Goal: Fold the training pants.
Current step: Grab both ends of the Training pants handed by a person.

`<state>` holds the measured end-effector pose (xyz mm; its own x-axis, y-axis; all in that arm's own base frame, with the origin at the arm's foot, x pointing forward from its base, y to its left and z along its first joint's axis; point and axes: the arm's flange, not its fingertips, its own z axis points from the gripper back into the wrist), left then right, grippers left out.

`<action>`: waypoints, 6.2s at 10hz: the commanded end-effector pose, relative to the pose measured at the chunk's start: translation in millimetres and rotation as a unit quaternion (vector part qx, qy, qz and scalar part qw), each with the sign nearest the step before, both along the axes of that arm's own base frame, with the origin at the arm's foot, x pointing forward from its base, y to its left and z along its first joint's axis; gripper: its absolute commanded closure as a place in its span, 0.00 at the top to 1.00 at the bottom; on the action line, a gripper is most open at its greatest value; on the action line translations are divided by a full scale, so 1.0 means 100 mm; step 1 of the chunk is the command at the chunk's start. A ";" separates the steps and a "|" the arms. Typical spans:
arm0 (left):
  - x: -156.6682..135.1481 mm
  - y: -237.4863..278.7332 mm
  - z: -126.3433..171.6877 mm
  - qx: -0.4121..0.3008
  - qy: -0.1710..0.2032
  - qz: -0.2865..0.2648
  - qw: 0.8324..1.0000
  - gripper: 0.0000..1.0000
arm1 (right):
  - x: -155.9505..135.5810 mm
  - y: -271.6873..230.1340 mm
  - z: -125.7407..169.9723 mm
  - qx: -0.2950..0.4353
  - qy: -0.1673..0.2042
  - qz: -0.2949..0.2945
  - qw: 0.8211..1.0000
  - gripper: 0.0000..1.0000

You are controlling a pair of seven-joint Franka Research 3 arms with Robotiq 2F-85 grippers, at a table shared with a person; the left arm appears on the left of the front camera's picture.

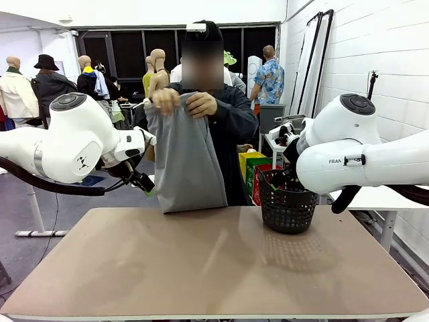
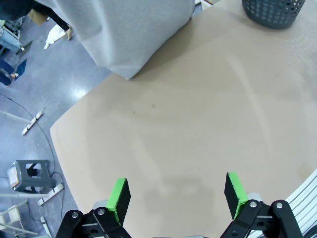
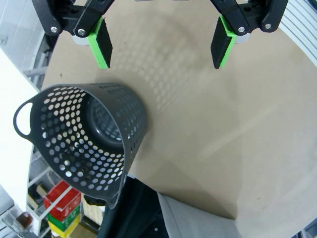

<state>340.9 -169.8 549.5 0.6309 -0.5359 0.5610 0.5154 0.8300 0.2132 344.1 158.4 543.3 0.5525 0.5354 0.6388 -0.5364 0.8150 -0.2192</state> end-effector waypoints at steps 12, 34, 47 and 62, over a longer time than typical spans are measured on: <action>0.00 0.01 0.00 0.000 0.000 -0.003 1.000 1.00 | 0.00 0.00 -0.01 -0.001 -0.003 0.000 1.000 1.00; 0.03 0.57 0.06 0.128 -0.063 -0.212 0.967 1.00 | 0.42 0.00 0.02 -0.087 -0.068 0.282 0.953 1.00; 0.28 0.79 0.05 0.119 -0.084 -0.345 0.927 1.00 | 0.58 0.15 -0.12 -0.108 -0.140 0.352 0.919 1.00; 0.59 0.64 0.03 0.122 -0.160 -0.414 0.888 1.00 | 0.77 0.32 -0.10 -0.045 -0.180 0.430 0.884 1.00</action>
